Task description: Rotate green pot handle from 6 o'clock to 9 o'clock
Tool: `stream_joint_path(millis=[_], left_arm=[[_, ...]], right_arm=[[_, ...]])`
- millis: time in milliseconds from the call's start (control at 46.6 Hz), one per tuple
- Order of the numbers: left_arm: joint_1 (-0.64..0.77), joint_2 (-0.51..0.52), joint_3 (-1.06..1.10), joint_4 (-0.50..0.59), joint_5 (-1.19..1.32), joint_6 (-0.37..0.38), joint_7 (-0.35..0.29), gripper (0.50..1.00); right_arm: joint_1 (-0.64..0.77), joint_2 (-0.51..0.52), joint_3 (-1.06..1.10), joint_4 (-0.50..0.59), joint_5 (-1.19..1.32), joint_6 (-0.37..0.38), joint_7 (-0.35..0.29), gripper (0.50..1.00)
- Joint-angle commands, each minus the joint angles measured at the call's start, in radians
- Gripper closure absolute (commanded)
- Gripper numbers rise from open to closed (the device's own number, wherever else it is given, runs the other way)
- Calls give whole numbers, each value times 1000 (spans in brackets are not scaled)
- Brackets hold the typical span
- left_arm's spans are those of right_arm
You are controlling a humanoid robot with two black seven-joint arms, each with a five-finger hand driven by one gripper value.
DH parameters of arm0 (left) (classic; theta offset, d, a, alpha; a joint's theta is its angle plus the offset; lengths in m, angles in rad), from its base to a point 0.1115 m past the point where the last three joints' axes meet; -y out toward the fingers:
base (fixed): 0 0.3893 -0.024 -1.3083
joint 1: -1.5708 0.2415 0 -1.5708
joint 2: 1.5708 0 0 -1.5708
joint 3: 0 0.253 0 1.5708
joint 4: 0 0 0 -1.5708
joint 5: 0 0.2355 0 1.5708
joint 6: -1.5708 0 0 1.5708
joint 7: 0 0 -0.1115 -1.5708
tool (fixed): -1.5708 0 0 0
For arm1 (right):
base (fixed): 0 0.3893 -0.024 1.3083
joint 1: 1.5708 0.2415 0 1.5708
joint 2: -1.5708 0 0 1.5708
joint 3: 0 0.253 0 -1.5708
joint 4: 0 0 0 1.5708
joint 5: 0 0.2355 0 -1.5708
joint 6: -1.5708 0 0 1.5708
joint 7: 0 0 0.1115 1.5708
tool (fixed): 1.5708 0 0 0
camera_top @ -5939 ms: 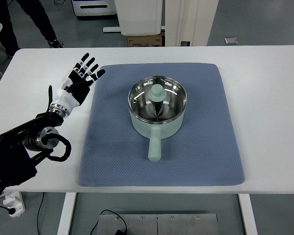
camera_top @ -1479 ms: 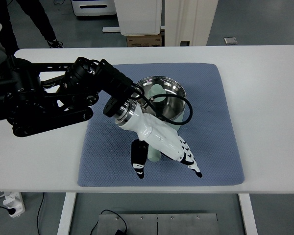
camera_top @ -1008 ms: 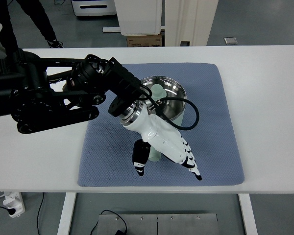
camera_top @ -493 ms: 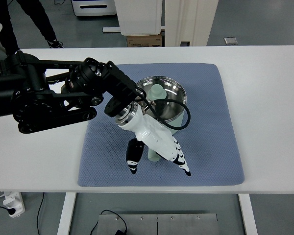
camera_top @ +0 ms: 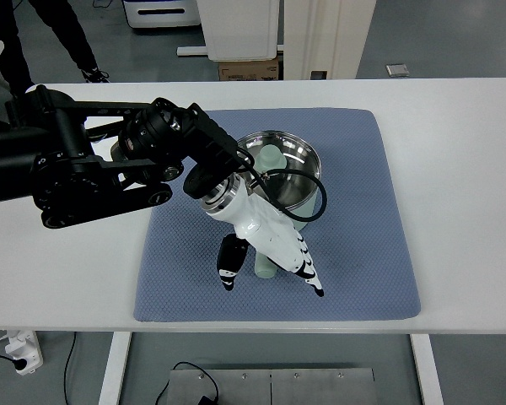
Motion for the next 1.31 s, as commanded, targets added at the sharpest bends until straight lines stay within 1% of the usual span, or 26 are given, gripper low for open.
stream_joint_path(millis=[0, 214, 493, 686, 965, 1286], left_arm=[[0, 0, 3, 0, 0, 0, 1, 500], [9, 2, 7, 0, 0, 0, 1, 500], [5, 23, 67, -2, -2, 0, 1, 500], [-21, 54, 108, -8, -5, 0, 1, 500], [-44, 126, 162, -20, -5, 0, 1, 500], [-75, 163, 200, -22, -5, 0, 4, 500]], right_arm=[[0, 0, 0, 0, 0, 0, 0, 500], [0, 0, 0, 0, 0, 0, 0, 500], [0, 0, 0, 0, 0, 0, 0, 500], [0, 0, 0, 0, 0, 0, 0, 500], [0, 0, 0, 0, 0, 0, 0, 500], [0, 0, 0, 0, 0, 0, 0, 500]])
